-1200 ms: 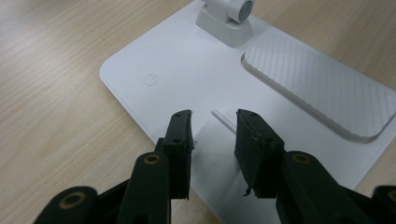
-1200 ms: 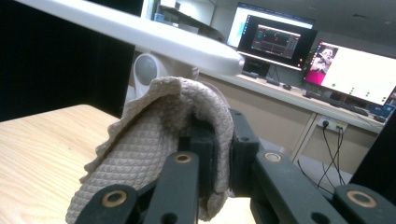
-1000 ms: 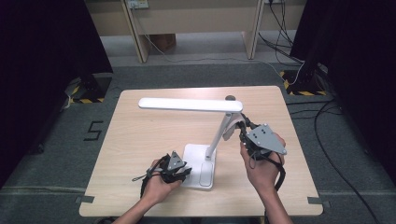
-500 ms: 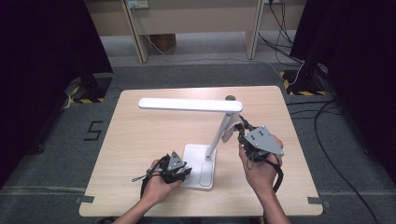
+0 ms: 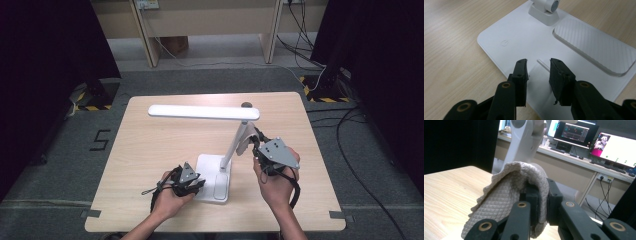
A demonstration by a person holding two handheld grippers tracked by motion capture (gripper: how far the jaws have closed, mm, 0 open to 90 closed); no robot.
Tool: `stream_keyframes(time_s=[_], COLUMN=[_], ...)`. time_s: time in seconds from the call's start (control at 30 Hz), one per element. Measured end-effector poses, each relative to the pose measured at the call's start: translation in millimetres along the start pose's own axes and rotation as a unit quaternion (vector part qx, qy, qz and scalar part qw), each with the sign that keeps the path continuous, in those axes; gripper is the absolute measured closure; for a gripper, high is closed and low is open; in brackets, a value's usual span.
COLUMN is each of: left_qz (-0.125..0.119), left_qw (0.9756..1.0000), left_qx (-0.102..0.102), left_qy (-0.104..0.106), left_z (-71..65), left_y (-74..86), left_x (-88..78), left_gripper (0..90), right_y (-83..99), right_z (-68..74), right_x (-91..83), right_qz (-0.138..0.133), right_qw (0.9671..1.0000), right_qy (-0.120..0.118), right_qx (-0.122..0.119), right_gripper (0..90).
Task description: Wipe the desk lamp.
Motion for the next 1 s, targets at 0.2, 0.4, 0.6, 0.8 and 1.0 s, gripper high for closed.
stream_keyframes(time_s=[0.2, 0.4, 0.6, 0.8, 1.0], left_qz=[-0.001, -0.001, -0.001, -0.001, -0.003], left_qw=[1.0000, 1.0000, 1.0000, 1.0000, 1.0000], left_qx=[0.000, 0.002, 0.003, 0.003, 0.003], left_qy=[-0.001, -0.001, -0.001, -0.001, -0.001], left_z=[-0.2, -0.5, -0.6, -0.6, -0.9], left_y=[0.2, 0.4, 0.4, 0.3, 0.0], left_x=[-0.1, -0.4, -0.3, -0.3, 0.0], left_gripper=[66.2, 66.3, 66.4, 66.4, 66.4], right_y=[3.5, 9.3, 15.2, 22.3, 27.5], right_z=[1.9, 5.0, 6.4, 10.3, 12.4], right_x=[1.0, 2.2, 3.8, 4.7, 5.8], right_qz=[0.006, 0.012, 0.019, 0.030, 0.036], right_qw=[1.0000, 0.9999, 0.9998, 0.9995, 0.9993], right_qy=[0.005, 0.008, 0.006, 0.005, 0.004], right_qx=[-0.003, 0.000, -0.001, 0.007, 0.005], right_gripper=[83.7, 83.6, 83.6, 83.5, 83.5])
Point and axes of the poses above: each handheld gripper's, and its own axes: x roughly forward along the jaws, y roughly out of its underside, z roughly to its left, the point moved 7 cm from there along x, roughly forward along the jaws, and after that the axes turned 8 degrees about x, right-handed, at the moved point
